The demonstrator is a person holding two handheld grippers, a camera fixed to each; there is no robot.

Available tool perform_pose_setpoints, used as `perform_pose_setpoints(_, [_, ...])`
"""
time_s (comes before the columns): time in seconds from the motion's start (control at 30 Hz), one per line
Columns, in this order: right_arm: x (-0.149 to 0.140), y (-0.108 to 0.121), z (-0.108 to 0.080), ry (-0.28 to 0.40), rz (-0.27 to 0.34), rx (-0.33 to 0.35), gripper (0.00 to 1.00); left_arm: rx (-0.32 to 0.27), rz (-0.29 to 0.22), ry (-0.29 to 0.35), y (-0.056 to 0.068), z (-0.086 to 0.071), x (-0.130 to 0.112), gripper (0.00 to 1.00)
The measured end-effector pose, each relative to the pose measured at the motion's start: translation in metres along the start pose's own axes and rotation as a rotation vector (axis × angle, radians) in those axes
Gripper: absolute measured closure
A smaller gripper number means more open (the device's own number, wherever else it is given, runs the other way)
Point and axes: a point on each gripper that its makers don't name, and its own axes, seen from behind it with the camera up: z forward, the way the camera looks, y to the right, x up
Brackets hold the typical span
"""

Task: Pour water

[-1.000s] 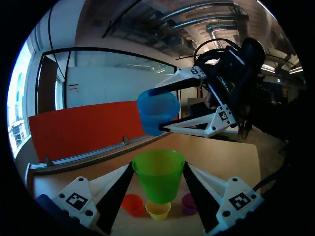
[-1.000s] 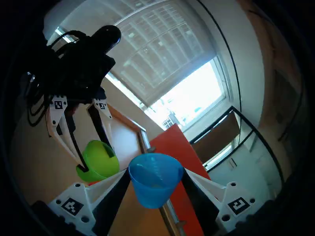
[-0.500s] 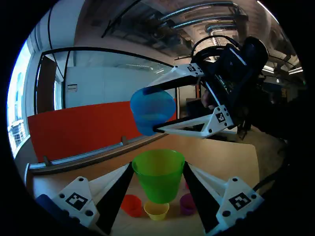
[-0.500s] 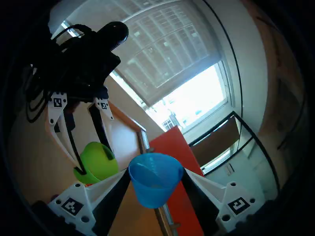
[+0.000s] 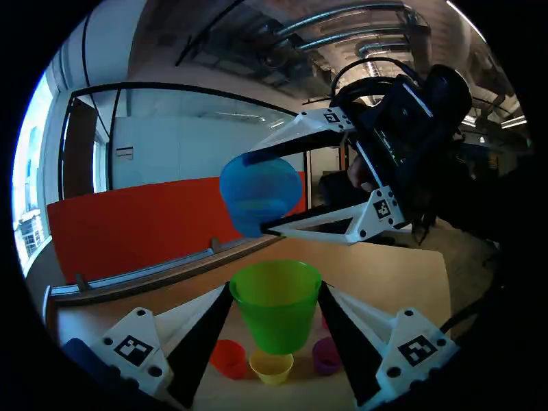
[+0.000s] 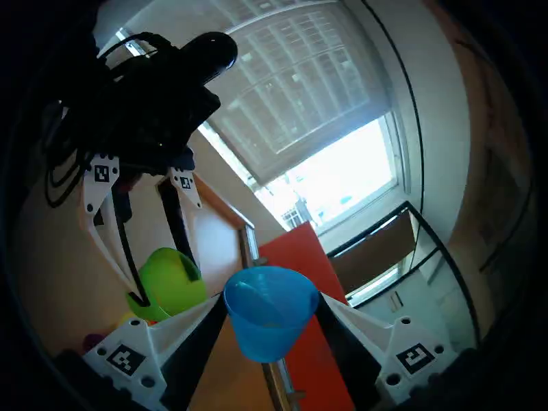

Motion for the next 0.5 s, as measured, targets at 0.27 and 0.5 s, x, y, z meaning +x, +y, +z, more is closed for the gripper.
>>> perform_pose_setpoints(0.27, [0.0031,0.0001,-0.0001,0.004,-0.031,-0.002,0.08,-0.004,0.002,0.004,0.0014,0.0005,0.0020,0.11])
perform_pose_setpoints(0.5, [0.0033,0.0021,-0.0005,0.005,-0.059,-0.005,0.08,0.000,0.005,0.004,0.0004,-0.0002,0.0024,0.11])
